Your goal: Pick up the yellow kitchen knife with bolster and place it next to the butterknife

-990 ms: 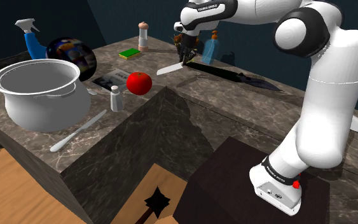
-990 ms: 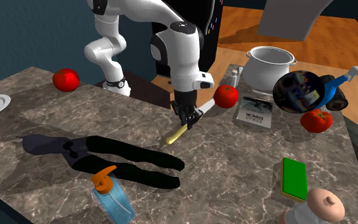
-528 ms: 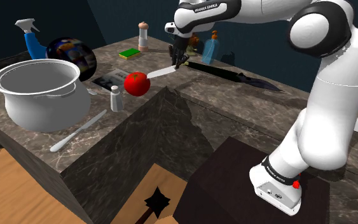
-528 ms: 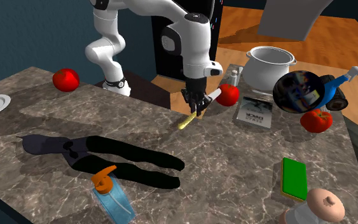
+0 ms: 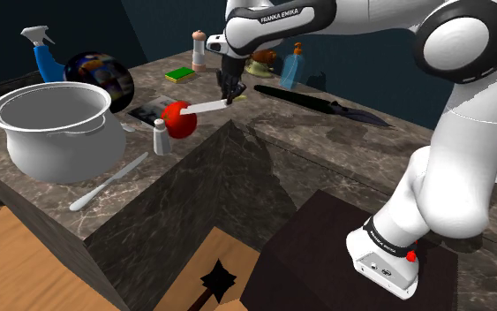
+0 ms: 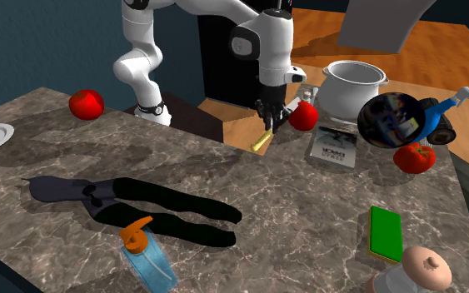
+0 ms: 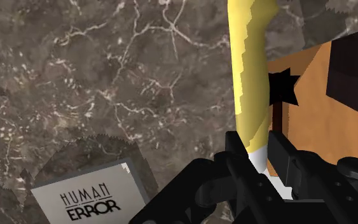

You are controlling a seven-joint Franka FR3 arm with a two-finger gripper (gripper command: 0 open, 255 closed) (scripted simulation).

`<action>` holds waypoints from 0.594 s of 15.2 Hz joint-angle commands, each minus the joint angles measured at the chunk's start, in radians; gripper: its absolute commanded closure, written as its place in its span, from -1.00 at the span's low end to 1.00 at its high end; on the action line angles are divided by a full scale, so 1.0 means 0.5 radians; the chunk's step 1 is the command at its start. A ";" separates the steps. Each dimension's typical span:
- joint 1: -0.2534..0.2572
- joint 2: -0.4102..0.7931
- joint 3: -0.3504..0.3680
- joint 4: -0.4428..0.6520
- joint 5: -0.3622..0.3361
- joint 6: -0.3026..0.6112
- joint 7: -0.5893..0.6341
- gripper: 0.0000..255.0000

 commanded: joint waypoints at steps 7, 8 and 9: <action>0.234 0.000 0.106 0.020 -0.069 -0.023 0.371 1.00; 0.261 0.010 0.120 0.035 -0.076 -0.030 0.415 1.00; 0.288 0.021 0.134 0.052 -0.082 -0.037 0.459 1.00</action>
